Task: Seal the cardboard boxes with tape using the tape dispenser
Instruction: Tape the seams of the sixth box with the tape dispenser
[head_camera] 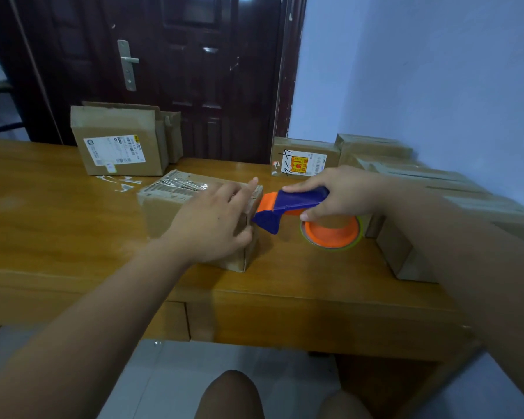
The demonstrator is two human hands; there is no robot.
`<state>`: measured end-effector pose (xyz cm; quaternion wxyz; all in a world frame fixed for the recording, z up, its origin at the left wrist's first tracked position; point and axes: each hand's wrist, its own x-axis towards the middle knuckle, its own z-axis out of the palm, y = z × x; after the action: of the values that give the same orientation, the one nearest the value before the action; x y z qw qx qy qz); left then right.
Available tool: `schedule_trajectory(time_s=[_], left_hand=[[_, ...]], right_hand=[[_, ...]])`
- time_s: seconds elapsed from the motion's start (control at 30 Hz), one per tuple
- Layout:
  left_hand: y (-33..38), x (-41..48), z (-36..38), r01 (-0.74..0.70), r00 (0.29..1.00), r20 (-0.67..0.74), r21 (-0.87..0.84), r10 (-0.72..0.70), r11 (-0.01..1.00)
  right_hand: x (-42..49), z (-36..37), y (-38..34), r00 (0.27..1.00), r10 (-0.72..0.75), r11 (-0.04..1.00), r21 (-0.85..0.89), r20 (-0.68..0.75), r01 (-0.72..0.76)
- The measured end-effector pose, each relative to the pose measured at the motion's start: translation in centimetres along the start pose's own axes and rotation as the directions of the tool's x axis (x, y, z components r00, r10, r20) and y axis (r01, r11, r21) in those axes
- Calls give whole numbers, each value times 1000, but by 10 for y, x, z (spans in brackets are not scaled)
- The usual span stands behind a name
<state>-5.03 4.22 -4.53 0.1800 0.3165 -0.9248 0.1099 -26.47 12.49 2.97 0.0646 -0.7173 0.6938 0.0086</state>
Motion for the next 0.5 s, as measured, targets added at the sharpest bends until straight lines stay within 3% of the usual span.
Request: schedule_trajectory(time_s=[0.17,0.3,0.5], left_hand=[[25,-2,21,87,979,-191,53,-75,995],[26,2,35,122,930,-342,-56,-134,991],[22,1,34,51,946,-321,37,-36,998]], right_hand=[[9,-19,-8,997,22,999,37,77,-25],[14,-23,-9,992,18,997,68,128,-26],[28,-24,-2,962,66,991,93,265,-94]])
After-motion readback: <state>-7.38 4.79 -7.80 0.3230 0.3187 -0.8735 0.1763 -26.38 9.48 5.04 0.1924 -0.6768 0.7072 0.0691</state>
